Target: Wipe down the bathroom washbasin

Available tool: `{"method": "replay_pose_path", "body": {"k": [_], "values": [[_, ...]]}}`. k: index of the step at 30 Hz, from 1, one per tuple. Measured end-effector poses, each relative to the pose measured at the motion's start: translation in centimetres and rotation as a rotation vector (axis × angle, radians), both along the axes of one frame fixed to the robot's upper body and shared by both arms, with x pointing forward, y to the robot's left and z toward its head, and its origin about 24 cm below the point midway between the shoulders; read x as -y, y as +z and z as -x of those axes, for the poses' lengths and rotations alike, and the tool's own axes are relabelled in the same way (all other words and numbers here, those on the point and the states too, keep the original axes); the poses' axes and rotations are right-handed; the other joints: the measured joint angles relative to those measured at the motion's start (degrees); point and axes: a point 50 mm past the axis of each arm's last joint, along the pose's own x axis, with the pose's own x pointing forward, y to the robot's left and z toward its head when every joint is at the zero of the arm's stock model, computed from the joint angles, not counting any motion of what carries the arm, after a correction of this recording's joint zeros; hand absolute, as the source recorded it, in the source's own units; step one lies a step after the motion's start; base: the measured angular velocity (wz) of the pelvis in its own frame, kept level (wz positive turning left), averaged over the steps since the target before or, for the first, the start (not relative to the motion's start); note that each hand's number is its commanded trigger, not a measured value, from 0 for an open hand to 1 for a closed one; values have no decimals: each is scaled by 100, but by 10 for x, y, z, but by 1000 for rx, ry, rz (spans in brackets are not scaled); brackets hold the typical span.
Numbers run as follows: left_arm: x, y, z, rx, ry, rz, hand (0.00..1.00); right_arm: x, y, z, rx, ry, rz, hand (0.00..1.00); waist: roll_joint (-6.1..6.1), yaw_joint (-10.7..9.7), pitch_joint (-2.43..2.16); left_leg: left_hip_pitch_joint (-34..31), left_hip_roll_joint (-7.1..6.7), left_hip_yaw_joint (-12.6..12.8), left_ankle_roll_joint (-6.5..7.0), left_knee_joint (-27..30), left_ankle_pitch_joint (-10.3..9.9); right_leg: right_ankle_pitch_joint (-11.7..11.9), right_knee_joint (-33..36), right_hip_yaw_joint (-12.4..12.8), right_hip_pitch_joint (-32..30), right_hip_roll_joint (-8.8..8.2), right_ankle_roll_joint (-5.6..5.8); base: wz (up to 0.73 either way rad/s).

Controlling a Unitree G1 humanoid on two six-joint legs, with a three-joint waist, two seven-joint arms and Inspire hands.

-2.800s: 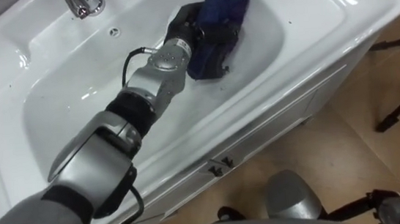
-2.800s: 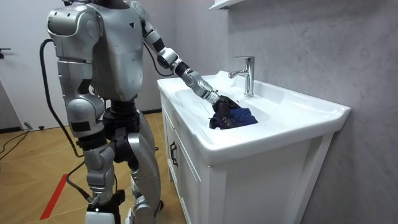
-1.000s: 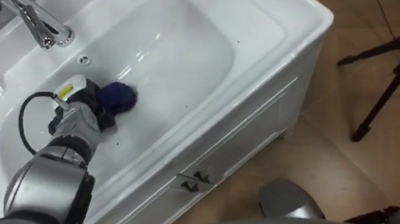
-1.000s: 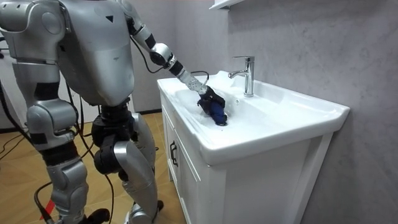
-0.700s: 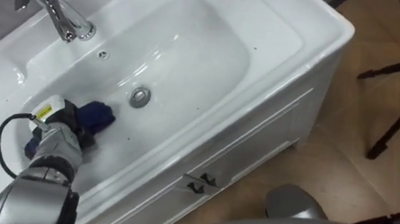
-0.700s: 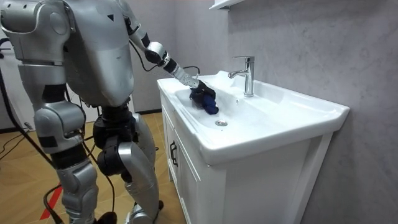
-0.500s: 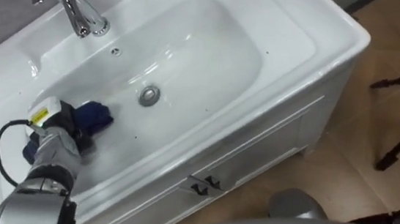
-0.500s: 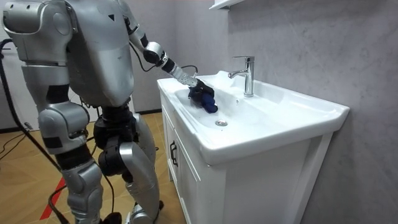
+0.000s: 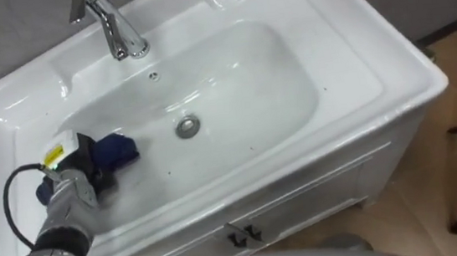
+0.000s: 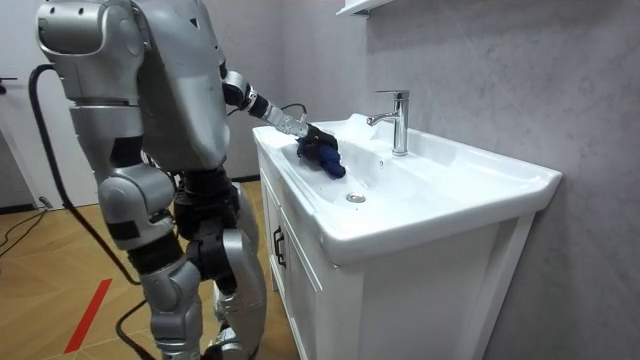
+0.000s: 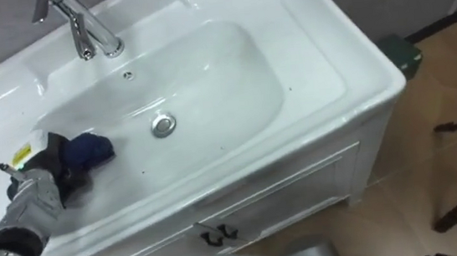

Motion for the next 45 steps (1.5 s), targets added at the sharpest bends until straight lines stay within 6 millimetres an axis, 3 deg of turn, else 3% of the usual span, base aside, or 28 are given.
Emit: {"method": "replay_pose_path", "body": {"k": [6, 12, 20, 22, 25, 26, 31, 34, 42, 45], "values": [[2, -5, 8, 10, 39, 35, 100, 2, 2, -8, 36, 59, 24, 0, -28, 73, -13, 368, -61, -355, -47, -307, 28, -12, -277, -210, 433, 24, -18, 7], [9, -6, 9, 74, 68, 78, 100, -6, -2, -9, 56, 66, 4, 0, -51, 181, -13, 381, -85, -493, -52, -339, 25, -12, -376, -332, 525, 21, -17, 8], [20, 5, -3, 211, 55, 102, 100, -20, -8, -13, 83, 104, -19, 0, -318, 257, 7, 245, -89, -696, -87, -325, 10, -12, -460, -567, 556, 27, -16, 18], [22, 17, -13, 284, 43, 100, 100, -24, -9, -15, 116, 76, -32, 0, -406, 250, 36, 43, -97, -926, -124, -224, -10, -9, -475, -723, 499, 34, -11, 36], [25, 39, -27, 441, 44, 75, 100, -33, -13, -14, 138, 45, -58, 0, -480, 302, 104, -53, -109, -1002, -132, -228, -7, -4, -495, -868, 482, 29, -2, 34], [27, 48, -32, 505, 42, 71, 100, -34, -14, -11, 138, 32, -64, 0, -486, 374, 107, -98, -117, -1020, -133, -227, -6, 5, -525, -903, 465, 28, 12, 17], [26, 84, -43, 776, 77, 63, 100, -37, -15, -9, 159, 12, -75, 0, -416, 488, 75, -153, -210, -1124, -133, -244, -5, 54, -584, -916, 465, 11, 98, 5], [24, 101, -46, 933, 117, 63, 100, -41, -16, -9, 179, 28, -87, 0, -442, 514, 90, -85, -253, -1146, -131, -344, -4, 66, -583, -917, 496, -17, 122, 2], [20, 119, -44, 1115, 187, 55, 100, -47, -19, -6, 163, 84, -124, 0, -472, 665, 97, 20, -299, -1116, -130, -464, -5, 86, -583, -906, 535, -64, 186, 0], [20, 122, -42, 1141, 214, 73, 100, -51, -21, -4, 152, 99, -135, 0, -547, 700, 85, 16, -305, -1130, -129, -463, -5, 89, -585, -900, 534, -77, 196, 0]]}}
